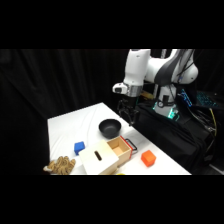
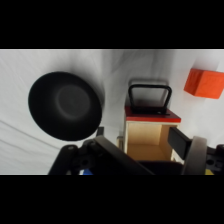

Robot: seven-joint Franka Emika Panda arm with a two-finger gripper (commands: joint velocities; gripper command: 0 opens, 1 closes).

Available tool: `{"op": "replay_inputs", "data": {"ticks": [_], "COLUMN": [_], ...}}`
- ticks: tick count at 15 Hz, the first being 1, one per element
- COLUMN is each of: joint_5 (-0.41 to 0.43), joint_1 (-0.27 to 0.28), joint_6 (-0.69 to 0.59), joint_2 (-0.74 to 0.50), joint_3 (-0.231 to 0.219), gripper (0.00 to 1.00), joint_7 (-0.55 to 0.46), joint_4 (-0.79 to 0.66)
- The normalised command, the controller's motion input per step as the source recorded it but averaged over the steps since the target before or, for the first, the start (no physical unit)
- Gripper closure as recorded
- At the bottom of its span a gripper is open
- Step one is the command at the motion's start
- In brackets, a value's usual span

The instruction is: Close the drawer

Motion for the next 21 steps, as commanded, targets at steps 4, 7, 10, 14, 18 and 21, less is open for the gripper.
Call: {"op": "replay_inputs", "data": {"ticks": [4,7,10,14,18,21], "joint_5": [-0.229,-0.251,-0.439,-0.518,-0.434,-0.378], "joint_1": [-0.069,-0.106,-0.130,-0.123,-0.057,-0.029], "joint_6": [0.44,0.39,0.42,0.29,0.21,0.21], "joint_2": [-0.02,0.12,0.21,0.18,0.13,0.15], "joint_3": [0.092,0.119,0.073,0.010,-0.065,-0.107], "gripper": [0.00,0.00,0.00,0.00,0.00,0.00], "joint_7": [0.27,0.28,0.39,0.42,0.35,0.30], "joint_4": [-0.23,-0.06,0.00,0.00,0.01,0.06]}}
